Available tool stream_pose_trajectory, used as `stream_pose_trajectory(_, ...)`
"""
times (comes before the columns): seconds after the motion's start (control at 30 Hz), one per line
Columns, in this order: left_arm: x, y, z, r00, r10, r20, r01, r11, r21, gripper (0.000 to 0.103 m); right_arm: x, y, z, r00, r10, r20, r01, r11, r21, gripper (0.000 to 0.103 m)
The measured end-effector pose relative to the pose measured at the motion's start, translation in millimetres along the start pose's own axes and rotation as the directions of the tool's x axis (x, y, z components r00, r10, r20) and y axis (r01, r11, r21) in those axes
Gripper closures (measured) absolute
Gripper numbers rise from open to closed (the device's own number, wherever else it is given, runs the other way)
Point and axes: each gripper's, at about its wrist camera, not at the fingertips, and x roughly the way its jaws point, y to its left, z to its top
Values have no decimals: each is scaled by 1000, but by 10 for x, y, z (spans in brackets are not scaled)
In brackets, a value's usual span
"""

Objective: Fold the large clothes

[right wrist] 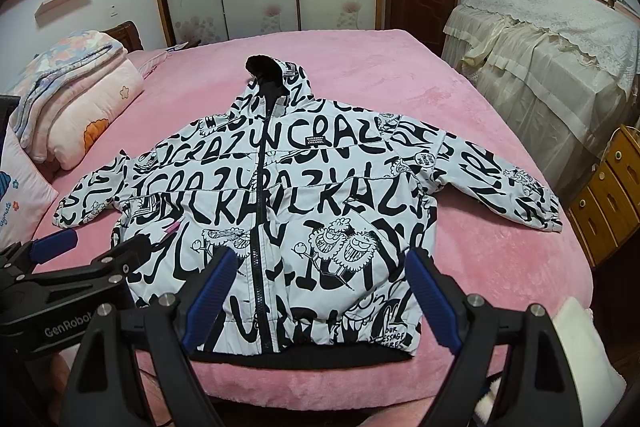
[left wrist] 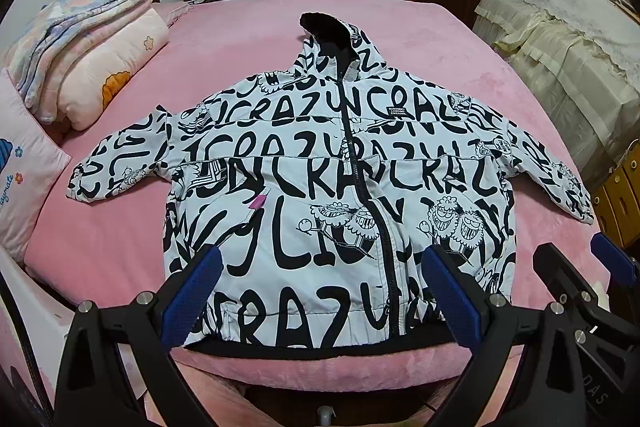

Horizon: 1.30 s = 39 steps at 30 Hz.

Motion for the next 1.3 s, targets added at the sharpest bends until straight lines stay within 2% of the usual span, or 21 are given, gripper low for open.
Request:
stream_pose_trajectory(0.7,0,-10,-16,1000,3,2,-3,1000,6,4,7,6,-34,1000,13,-7,-13,1000,12,16)
stream_pose_trajectory(0.87,12,-149,-75,1000,-1,4,1,1000,14,4,39,18,-22,1000,20,3,-20,1000,15,16)
stream_pose_trajectory(0.97,3,-203,16,1000,-10,1,10,1000,13,4,35,32,0,1000,24,18,-25,1000,17,16)
stream_pose_trajectory(1.3,-38,-375,324,999,-3,34,2,1000,27,4,1,-356,189,994,73,75,-76,996,40,16)
